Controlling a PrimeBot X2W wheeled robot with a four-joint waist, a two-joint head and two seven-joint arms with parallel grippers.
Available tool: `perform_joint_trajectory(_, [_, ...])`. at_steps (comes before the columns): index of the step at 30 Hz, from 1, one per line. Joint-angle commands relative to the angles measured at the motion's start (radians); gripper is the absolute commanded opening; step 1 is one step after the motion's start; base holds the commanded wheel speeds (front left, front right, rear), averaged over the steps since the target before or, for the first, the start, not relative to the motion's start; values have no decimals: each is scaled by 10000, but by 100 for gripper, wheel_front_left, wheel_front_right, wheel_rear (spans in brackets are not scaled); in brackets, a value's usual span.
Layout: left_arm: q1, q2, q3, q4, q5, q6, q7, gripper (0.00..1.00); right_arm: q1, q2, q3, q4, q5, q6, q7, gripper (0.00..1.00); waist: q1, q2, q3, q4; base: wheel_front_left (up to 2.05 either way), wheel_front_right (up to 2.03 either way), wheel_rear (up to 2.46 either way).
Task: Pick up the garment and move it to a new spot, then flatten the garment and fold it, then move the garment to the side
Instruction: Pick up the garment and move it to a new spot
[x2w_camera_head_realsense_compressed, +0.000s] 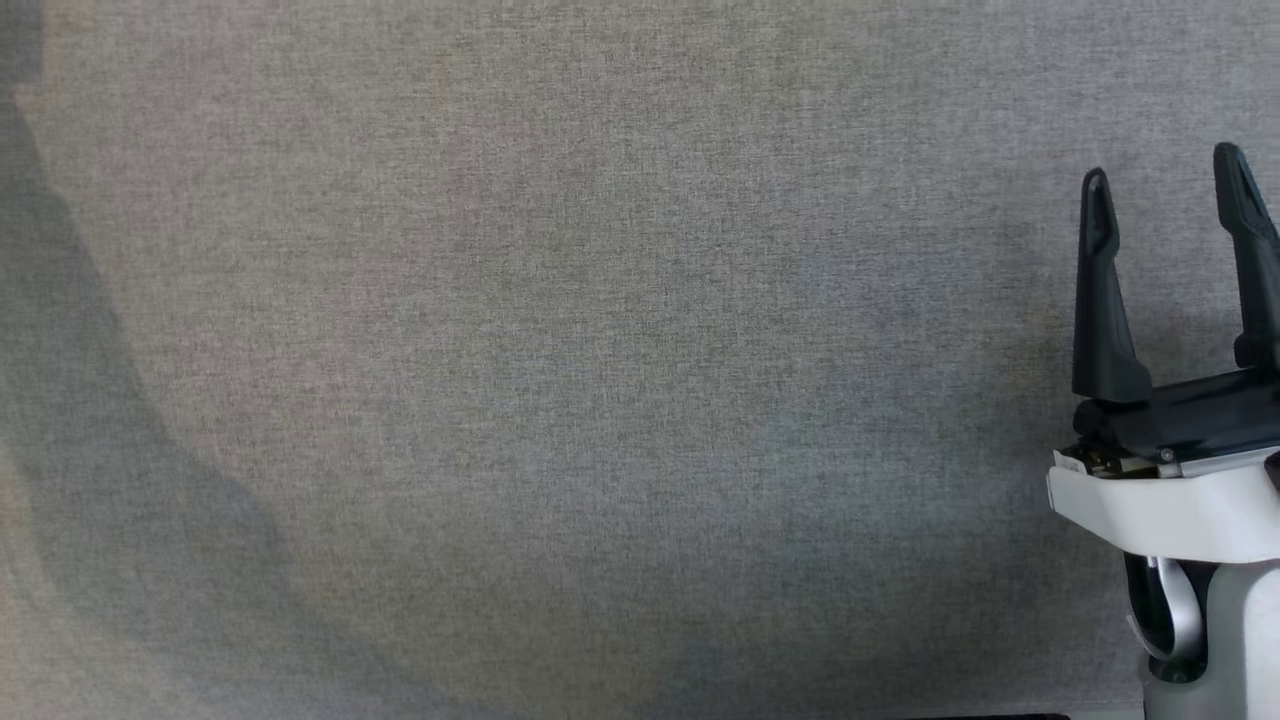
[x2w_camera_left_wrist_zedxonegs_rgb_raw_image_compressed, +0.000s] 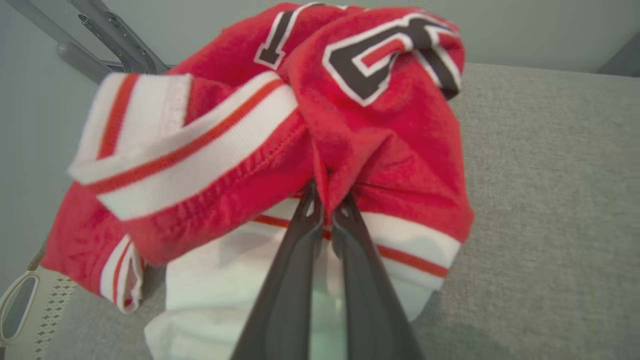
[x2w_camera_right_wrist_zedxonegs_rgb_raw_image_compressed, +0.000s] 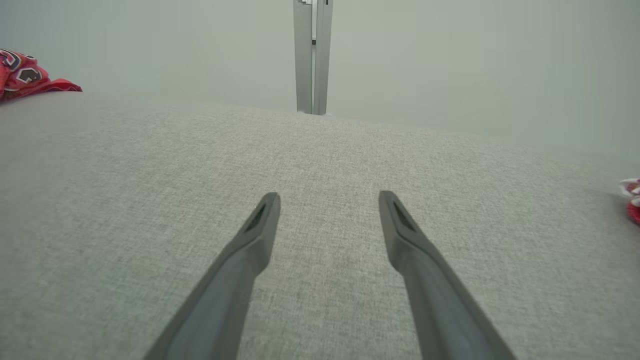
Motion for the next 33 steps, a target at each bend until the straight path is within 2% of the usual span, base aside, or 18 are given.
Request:
perform_joint_trajectory(1, [-216, 183, -5, 25, 85, 9, -122, 0, -112, -15, 35, 115, 91, -15, -123, 100, -2, 0, -282, -67, 0, 0, 0])
perform_joint_trajectory(11, [-343, 656, -436, -65, 381, -219, -144, 0, -235, -15, 231, 1174, 638, -15, -678, 100, -2, 0, -2104, -439, 0, 0, 0])
perform_joint_trajectory(16, [-357, 527, -861, -477, 431, -455, 107, 0, -47, -11, 324, 1878, 1051, -15, -978, 100, -2, 0, -3363, -643, 0, 0, 0])
perform_joint_trajectory(22, [-83, 31, -1564, -1332, 385, -675, 285, 0, 295, -14, 373, 2603, 1560, -15, -1283, 100, -2, 0, -4966, -999, 0, 0, 0])
perform_joint_trajectory(27, [78, -639, -2369, -2440, 212, -766, 582, 0, 753, -14, 197, 3039, 1810, -15, -1426, 100, -2, 0, -6120, -1360, 0, 0, 0])
perform_joint_trajectory(33, [184, -1489, -3261, -3996, -328, -793, 1144, 0, 1156, -15, -41, 3242, 2032, -15, -1510, 100, -2, 0, -6873, -1840, 0, 0, 0])
